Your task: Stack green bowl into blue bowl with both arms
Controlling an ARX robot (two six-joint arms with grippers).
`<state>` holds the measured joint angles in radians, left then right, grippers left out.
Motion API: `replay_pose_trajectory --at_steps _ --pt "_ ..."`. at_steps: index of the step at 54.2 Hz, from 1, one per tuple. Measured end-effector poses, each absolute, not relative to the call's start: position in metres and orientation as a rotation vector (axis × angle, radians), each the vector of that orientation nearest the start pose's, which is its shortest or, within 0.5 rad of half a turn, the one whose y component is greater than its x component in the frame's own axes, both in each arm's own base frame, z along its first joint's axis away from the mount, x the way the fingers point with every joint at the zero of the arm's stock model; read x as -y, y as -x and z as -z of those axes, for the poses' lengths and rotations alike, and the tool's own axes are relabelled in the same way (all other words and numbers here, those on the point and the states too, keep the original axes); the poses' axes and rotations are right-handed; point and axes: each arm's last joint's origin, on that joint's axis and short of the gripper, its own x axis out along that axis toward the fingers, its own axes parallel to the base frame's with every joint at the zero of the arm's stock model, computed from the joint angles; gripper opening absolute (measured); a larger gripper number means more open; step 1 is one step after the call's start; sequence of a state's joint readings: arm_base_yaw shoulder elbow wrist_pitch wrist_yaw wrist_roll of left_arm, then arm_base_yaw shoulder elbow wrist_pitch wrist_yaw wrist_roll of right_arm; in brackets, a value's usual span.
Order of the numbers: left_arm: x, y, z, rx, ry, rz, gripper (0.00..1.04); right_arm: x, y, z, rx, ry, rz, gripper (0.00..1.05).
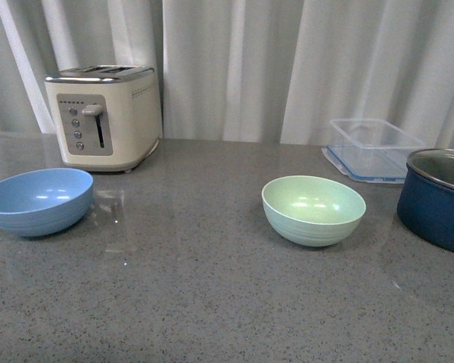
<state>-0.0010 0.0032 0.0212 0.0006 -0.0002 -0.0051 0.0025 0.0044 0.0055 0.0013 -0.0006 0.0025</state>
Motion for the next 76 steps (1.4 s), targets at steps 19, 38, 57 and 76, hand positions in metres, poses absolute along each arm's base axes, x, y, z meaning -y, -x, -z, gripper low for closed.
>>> replay_pose_trajectory --at_steps 19,38,57,76 --pt "0.0 -0.097 -0.171 0.018 0.005 0.001 0.98 0.0 -0.098 -0.165 0.002 -0.002 -0.003 0.95" --pt "-0.004 -0.103 -0.178 0.009 -0.103 -0.247 0.98 0.0 -0.098 -0.165 0.003 -0.002 -0.002 0.95" --pt "-0.024 -0.143 -0.264 -0.035 -0.1 -0.278 0.98 0.0 -0.098 -0.165 0.003 -0.002 -0.003 0.95" --pt "-0.056 -0.222 -0.313 -0.216 0.215 -0.34 0.98 0.0 -0.098 -0.165 0.003 -0.002 -0.004 0.95"
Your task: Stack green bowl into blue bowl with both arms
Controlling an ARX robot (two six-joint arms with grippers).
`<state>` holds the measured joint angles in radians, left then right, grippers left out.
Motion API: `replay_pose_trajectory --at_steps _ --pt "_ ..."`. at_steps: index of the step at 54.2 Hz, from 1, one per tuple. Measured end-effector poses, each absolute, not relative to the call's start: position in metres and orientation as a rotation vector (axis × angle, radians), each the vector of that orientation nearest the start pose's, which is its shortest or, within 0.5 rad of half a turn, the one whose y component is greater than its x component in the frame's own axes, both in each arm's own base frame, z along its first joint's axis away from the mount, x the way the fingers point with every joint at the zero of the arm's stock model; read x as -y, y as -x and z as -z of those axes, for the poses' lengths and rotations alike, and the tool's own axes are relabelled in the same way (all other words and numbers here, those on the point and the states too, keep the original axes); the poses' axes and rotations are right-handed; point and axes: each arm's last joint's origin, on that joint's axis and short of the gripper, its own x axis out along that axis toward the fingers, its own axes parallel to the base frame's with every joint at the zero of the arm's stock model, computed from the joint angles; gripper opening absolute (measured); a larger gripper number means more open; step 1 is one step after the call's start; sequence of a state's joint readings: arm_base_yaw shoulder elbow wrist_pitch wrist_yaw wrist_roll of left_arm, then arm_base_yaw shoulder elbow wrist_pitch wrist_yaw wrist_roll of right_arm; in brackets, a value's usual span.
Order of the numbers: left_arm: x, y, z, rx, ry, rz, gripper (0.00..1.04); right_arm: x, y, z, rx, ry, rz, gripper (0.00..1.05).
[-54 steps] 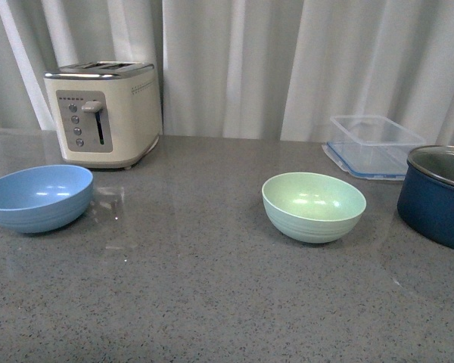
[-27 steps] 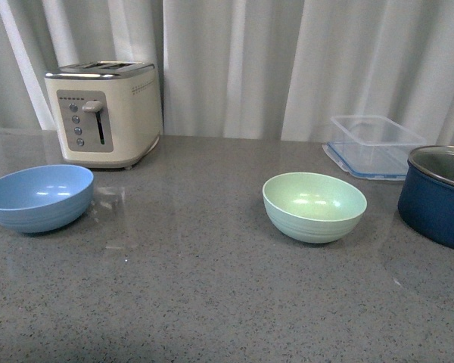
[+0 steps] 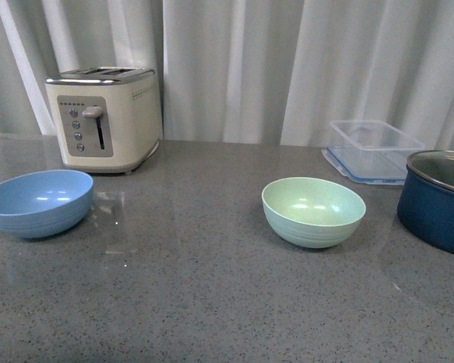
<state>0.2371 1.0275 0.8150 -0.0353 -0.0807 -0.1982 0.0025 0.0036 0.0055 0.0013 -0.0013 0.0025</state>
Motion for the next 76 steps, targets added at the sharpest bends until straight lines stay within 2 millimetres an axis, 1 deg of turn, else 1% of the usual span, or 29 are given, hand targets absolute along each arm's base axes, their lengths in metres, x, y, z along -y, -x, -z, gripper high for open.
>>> replay_pose_trajectory --at_steps 3,4,9,15,20,23,33,40,51,61,63,76 --pt "-0.061 -0.245 -0.305 -0.297 0.273 -0.339 0.98 0.0 -0.098 -0.165 0.003 -0.002 -0.003 0.95" --pt "-0.062 -0.247 -0.303 -0.31 0.284 -0.341 0.98 0.0 -0.098 -0.165 0.003 -0.002 -0.003 0.95" --pt "-0.069 -0.275 -0.295 -0.392 0.358 -0.357 0.98 0.0 -0.098 -0.165 0.003 -0.002 -0.004 0.95" --pt "-0.075 -0.297 -0.294 -0.414 0.396 -0.366 0.98 0.0 -0.098 -0.165 0.003 -0.002 -0.004 0.95" --pt "-0.077 -0.322 -0.283 -0.478 0.445 -0.361 0.98 0.0 -0.098 -0.165 0.003 -0.002 -0.003 0.95" --pt "-0.076 -0.33 -0.278 -0.496 0.452 -0.368 0.98 0.0 -0.098 -0.165 0.003 -0.002 -0.004 0.95" --pt "-0.071 -0.351 -0.266 -0.542 0.467 -0.375 0.98 0.0 -0.098 -0.165 0.003 -0.002 -0.003 0.95" --pt "-0.065 -0.368 -0.252 -0.581 0.481 -0.367 0.98 0.0 -0.098 -0.165 0.003 -0.002 -0.004 0.95" --pt "-0.06 -0.38 -0.232 -0.631 0.481 -0.381 0.98 0.0 -0.098 -0.165 0.003 -0.002 -0.004 0.95" --pt "-0.06 -0.387 -0.224 -0.643 0.484 -0.384 0.98 0.0 -0.098 -0.165 0.003 -0.002 -0.003 0.95" --pt "-0.06 -0.388 -0.223 -0.646 0.483 -0.389 0.95 0.0 -0.098 -0.165 0.003 -0.002 -0.004 0.95" --pt "-0.06 -0.391 -0.22 -0.647 0.49 -0.402 0.6 0.0 -0.098 -0.165 0.003 -0.002 -0.004 0.95"
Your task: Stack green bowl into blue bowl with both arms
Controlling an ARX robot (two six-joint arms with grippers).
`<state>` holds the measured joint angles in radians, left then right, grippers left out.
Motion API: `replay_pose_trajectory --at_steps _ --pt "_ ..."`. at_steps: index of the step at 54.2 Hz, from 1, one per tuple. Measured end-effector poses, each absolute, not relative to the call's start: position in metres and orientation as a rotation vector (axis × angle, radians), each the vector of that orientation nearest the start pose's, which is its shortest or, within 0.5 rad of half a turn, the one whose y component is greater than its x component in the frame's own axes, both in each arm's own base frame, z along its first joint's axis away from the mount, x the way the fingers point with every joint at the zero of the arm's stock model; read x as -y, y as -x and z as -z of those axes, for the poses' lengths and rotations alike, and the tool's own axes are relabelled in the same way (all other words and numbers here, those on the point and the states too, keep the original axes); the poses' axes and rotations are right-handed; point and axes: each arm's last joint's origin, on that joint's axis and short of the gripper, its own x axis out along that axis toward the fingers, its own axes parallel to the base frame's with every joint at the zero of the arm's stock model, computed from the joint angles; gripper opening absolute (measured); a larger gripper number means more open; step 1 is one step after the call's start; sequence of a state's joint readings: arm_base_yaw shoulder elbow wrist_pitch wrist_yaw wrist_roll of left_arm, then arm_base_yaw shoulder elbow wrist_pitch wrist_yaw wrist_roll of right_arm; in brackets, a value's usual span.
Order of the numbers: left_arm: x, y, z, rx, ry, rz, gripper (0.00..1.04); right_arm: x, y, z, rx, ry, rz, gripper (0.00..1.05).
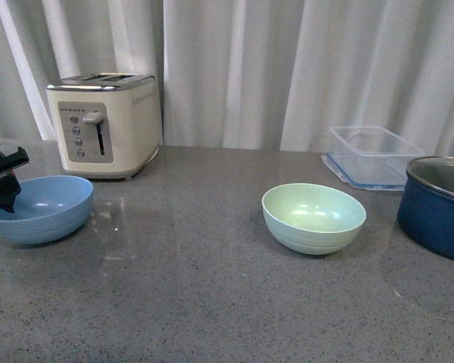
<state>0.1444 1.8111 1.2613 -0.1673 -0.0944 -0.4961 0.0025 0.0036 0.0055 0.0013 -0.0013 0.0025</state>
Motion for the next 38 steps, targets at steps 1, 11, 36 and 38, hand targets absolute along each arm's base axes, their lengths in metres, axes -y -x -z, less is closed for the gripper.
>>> replay_pose_trajectory --at_steps 1,11,36,38 --pt "-0.059 -0.391 -0.22 -0.647 0.491 -0.402 0.56 0.0 -0.098 -0.165 0.003 -0.002 -0.004 0.95" --pt "-0.058 -0.392 -0.22 -0.651 0.501 -0.384 0.26 0.0 -0.098 -0.165 0.003 -0.002 -0.003 0.95" --pt "-0.002 -0.384 -0.273 -0.562 0.502 -0.2 0.04 0.0 -0.098 -0.165 0.003 -0.002 -0.004 0.95" --pt "0.006 -0.385 -0.276 -0.556 0.497 -0.178 0.04 0.0 -0.098 -0.165 0.003 -0.002 -0.004 0.95"
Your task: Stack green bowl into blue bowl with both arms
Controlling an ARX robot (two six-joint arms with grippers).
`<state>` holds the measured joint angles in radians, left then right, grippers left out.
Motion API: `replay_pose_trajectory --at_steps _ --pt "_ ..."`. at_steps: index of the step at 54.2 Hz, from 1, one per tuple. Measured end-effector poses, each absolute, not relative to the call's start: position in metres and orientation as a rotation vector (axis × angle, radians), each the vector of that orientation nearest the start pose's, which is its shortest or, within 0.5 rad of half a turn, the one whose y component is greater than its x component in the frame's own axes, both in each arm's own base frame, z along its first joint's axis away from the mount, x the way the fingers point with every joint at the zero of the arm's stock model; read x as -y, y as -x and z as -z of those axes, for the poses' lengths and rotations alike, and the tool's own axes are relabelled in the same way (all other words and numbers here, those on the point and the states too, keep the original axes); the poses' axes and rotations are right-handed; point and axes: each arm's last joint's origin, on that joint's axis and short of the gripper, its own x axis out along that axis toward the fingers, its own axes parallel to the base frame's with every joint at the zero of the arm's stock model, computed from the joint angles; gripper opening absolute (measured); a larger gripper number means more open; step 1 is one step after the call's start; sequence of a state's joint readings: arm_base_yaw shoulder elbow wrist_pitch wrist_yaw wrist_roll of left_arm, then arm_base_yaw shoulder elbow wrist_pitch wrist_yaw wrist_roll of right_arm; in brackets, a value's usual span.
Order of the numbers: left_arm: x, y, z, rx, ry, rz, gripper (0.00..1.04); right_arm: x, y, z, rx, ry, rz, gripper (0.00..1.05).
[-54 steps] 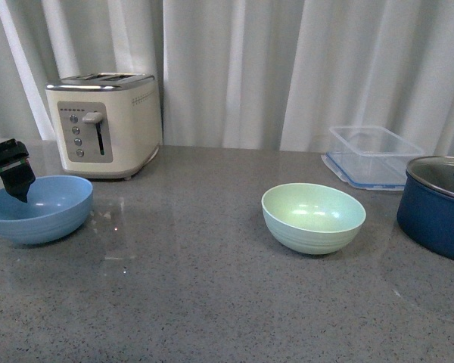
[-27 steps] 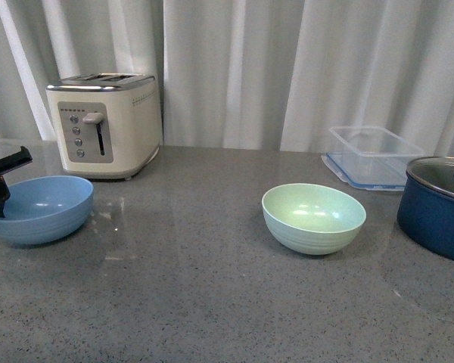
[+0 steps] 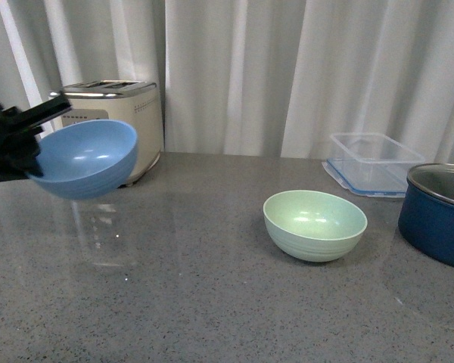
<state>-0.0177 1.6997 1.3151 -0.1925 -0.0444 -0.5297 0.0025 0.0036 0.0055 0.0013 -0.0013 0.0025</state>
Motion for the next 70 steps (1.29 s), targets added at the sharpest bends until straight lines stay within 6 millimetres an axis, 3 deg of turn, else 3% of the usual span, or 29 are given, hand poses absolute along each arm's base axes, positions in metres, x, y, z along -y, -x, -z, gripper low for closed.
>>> replay_pose_trajectory --at_steps 10,16,32,52,70 --pt "0.055 -0.393 -0.278 -0.578 0.457 -0.072 0.04 0.0 -0.098 -0.165 0.003 -0.002 -0.003 0.95" --pt "0.077 -0.403 -0.264 -0.616 0.439 -0.048 0.04 0.0 -0.098 -0.165 0.003 -0.002 -0.003 0.95" --pt "0.098 -0.425 -0.225 -0.718 0.41 -0.066 0.04 0.0 -0.098 -0.165 0.003 -0.002 -0.003 0.95" --pt "0.122 -0.433 -0.219 -0.737 0.386 -0.037 0.04 0.0 -0.098 -0.165 0.003 -0.002 -0.003 0.95" --pt "0.122 -0.432 -0.224 -0.704 0.39 -0.006 0.52 0.0 -0.098 -0.165 0.003 -0.002 -0.003 0.95"
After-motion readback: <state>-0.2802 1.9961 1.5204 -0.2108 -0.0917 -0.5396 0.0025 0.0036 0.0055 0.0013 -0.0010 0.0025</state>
